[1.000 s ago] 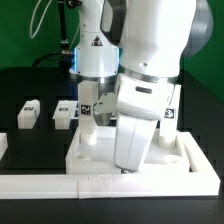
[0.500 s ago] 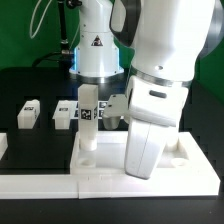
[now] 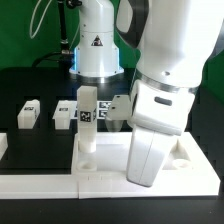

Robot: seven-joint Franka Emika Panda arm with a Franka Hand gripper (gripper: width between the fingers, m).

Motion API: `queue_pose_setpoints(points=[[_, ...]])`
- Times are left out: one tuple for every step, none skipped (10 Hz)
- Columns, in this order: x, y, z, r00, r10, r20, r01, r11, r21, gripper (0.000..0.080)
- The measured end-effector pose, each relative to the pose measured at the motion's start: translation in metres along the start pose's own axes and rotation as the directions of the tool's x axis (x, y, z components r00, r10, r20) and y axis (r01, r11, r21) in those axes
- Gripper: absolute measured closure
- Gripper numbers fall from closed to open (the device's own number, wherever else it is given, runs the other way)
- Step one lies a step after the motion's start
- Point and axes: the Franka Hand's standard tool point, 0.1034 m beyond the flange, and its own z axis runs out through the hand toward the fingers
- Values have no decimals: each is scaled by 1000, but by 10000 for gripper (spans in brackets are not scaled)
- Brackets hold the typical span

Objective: Assemble desk

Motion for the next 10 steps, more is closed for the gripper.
queue_pose_setpoints(points=[[0, 0, 0, 1000, 0, 0, 0, 1000, 0, 772], [-1, 0, 0, 1000, 1, 0, -1, 1000, 0, 689], [-1, 0, 0, 1000, 2, 0, -2, 1000, 0, 550], [-1, 0, 0, 1000, 2, 0, -2, 1000, 0, 414], [-2, 1, 0, 1000, 2, 0, -2, 1000, 1, 414], [-2, 1, 1, 1000, 3, 0, -3, 1000, 1, 227], [-2, 1, 1, 1000, 4, 0, -4, 1000, 1, 174], [-3, 1, 1, 1000, 4, 0, -4, 1000, 1, 157], [-3, 1, 1, 1000, 5, 0, -5, 1000, 1, 157], [-3, 1, 1, 1000, 5, 0, -5, 1000, 1, 151]])
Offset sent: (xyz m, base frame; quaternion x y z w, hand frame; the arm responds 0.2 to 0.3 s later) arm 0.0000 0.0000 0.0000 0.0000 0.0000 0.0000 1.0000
